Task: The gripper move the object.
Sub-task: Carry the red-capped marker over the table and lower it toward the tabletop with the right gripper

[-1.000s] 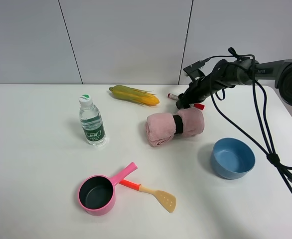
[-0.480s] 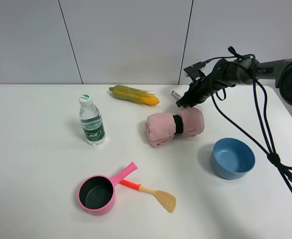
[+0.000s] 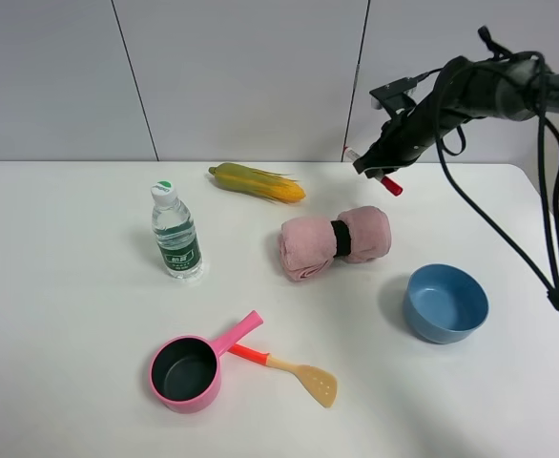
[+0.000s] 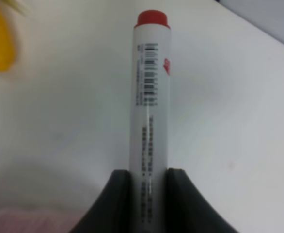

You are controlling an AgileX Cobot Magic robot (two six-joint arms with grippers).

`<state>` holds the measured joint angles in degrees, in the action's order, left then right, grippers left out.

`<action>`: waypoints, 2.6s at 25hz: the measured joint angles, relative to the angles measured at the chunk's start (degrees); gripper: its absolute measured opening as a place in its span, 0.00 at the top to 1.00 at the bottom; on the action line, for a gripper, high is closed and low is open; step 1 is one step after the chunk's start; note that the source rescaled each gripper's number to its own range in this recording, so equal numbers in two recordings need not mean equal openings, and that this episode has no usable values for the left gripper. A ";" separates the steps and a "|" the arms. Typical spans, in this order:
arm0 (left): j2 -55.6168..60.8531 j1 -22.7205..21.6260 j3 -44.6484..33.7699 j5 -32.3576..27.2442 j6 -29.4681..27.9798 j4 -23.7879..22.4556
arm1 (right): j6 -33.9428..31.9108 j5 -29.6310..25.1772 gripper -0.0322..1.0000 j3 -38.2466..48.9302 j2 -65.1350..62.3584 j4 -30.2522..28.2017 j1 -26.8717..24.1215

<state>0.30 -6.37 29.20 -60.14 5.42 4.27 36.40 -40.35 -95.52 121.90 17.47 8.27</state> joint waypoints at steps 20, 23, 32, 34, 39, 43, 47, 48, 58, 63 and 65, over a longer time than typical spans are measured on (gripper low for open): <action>0.00 0.00 -0.05 0.00 0.00 0.05 | -3.04 -28.51 0.97 0.97 -25.42 -5.06 16.30; 0.00 0.00 -0.05 0.00 0.00 0.05 | -3.04 -28.51 0.97 5.09 -27.08 -5.89 19.80; 0.00 0.00 -0.05 0.00 0.00 0.05 | -3.04 -23.63 0.97 28.82 -35.38 -5.84 23.13; 0.00 0.00 -0.05 0.00 0.00 0.05 | -3.04 -17.60 0.97 34.84 -37.90 -5.84 23.55; 0.00 0.00 -0.05 0.00 0.00 0.05 | -3.04 1.19 0.97 50.61 -41.36 -5.78 27.14; 0.00 0.00 -0.05 0.00 0.00 0.05 | -3.04 16.63 0.97 59.76 -41.48 -5.78 30.58; 0.00 0.00 -0.05 0.00 0.00 0.05 | -3.04 26.81 0.97 62.57 -41.05 -5.45 31.13; 0.00 0.00 -0.05 0.00 0.00 0.05 | -3.04 28.48 0.97 62.68 -40.49 -5.39 31.13; 0.00 0.00 -0.05 0.00 0.00 0.05 | -3.09 40.35 0.97 62.86 -28.51 -4.29 31.24; 0.00 0.00 -0.05 0.00 0.00 0.05 | -3.09 46.18 0.97 62.81 -24.47 -4.29 31.24; 0.00 0.00 -0.05 0.00 0.00 0.05 | -3.09 47.31 0.97 62.81 -24.11 -4.16 31.24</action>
<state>0.30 -6.37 29.15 -60.14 5.42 4.32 33.31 6.96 -32.70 97.79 13.31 39.51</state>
